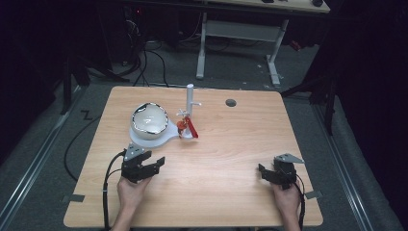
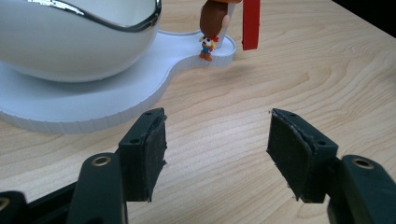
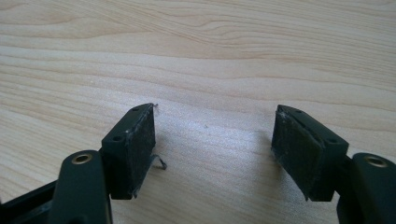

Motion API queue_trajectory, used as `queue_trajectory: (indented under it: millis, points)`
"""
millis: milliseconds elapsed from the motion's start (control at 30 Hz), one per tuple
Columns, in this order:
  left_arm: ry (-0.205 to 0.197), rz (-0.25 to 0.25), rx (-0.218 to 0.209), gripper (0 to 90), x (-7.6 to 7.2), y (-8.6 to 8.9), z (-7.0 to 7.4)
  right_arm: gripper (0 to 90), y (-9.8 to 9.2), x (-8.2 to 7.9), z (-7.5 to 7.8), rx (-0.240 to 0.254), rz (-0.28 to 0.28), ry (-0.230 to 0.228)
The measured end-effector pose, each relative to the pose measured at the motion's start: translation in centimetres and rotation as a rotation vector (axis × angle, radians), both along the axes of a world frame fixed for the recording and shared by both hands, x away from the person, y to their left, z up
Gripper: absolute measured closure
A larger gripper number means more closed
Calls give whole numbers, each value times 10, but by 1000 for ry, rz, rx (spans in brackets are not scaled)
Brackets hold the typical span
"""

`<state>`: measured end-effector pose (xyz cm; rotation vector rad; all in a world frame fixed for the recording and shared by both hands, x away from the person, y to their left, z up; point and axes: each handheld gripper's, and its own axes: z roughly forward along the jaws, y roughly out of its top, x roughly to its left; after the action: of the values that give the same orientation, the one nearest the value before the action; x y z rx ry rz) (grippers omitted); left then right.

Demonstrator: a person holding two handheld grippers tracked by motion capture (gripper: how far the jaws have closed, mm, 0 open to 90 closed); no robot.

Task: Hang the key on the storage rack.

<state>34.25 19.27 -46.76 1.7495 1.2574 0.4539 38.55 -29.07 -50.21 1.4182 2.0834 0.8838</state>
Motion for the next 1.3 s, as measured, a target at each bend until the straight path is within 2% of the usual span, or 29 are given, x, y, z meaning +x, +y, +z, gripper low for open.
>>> queue_trajectory:
  millis: [300,933,1033,1300]
  points:
    - [17,11,3,375,-3,2,-8,308,0,0,0,0,0,0]
    - [61,38,44,375,-5,3,-28,308,0,0,0,0,0,0]
    - [70,40,72,375,-4,2,-30,308,0,0,0,0,0,0]
    - [80,43,91,373,-2,0,-34,308,0,0,0,0,0,0]
